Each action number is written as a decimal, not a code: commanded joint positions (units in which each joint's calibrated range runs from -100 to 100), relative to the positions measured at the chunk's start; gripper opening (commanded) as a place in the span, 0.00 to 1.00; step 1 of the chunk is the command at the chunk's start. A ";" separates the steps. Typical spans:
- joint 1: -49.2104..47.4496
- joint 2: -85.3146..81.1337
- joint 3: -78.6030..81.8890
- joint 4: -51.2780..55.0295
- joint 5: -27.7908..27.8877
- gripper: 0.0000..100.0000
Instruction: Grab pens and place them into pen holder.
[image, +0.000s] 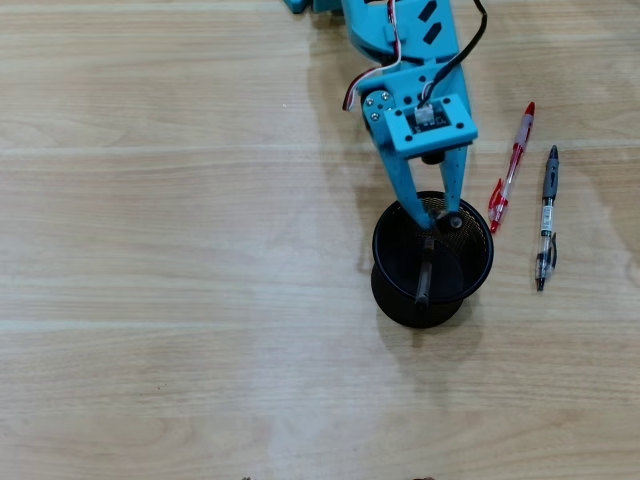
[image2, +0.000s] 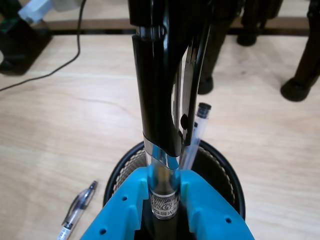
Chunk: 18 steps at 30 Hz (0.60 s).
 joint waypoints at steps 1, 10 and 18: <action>-0.09 -0.46 -0.54 -1.62 0.19 0.08; -0.09 -3.08 1.18 -1.45 3.85 0.16; -7.75 -20.57 -3.08 27.78 10.23 0.17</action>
